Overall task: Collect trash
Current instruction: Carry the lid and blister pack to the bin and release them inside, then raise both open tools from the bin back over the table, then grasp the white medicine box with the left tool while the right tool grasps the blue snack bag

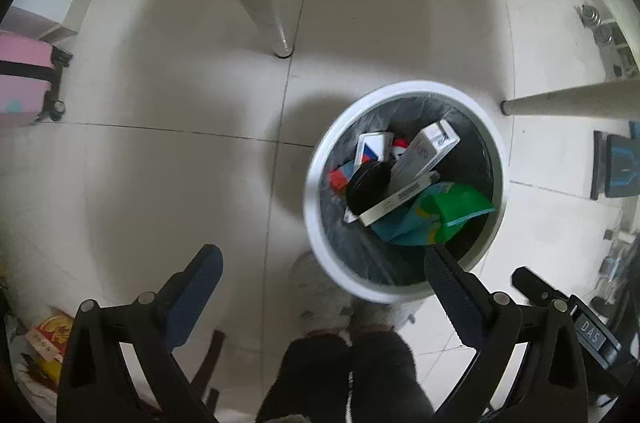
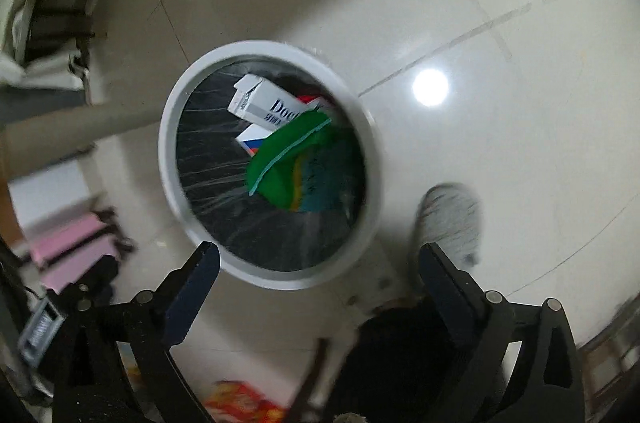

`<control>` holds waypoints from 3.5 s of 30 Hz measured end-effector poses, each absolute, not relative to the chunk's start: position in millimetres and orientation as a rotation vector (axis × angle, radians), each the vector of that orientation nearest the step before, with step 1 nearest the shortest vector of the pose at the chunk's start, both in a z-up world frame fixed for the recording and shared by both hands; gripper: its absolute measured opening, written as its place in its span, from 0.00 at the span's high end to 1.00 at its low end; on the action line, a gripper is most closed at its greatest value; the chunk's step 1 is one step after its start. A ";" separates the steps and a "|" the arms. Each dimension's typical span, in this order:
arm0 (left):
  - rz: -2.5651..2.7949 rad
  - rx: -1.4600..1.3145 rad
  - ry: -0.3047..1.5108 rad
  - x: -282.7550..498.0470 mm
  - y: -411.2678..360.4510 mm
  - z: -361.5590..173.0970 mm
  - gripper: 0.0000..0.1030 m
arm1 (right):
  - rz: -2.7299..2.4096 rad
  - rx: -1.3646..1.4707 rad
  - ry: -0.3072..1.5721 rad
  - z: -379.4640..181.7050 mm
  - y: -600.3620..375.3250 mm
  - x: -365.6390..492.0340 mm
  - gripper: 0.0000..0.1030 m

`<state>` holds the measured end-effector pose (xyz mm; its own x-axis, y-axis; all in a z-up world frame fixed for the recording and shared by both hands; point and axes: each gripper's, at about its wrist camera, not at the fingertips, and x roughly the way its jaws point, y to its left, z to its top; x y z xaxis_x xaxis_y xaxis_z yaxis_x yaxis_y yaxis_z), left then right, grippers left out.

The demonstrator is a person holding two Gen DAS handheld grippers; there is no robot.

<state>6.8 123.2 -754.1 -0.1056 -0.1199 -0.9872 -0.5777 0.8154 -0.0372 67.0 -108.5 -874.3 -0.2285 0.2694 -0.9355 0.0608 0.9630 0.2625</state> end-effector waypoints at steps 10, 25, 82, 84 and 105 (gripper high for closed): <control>0.404 -0.445 1.654 2.4 103.6 -694.3 0.00 | 0.183 -0.142 1.677 -796.9 -99.5 67.8 0.02; 0.351 -0.402 1.606 -5.6 83.4 -563.6 0.00 | 0.222 -0.221 1.594 -657.4 -94.9 58.3 0.02; 0.489 -0.435 1.370 611.7 221.6 -339.3 0.00 | 0.202 0.212 1.575 -456.3 3.5 760.8 0.03; 0.456 -0.448 1.378 627.0 217.3 -344.2 0.00 | 0.229 0.151 1.578 -464.3 16.5 764.4 0.13; 0.338 -0.330 1.486 669.8 179.5 -397.2 0.28 | 0.290 -0.045 1.543 -453.4 -27.0 762.4 0.55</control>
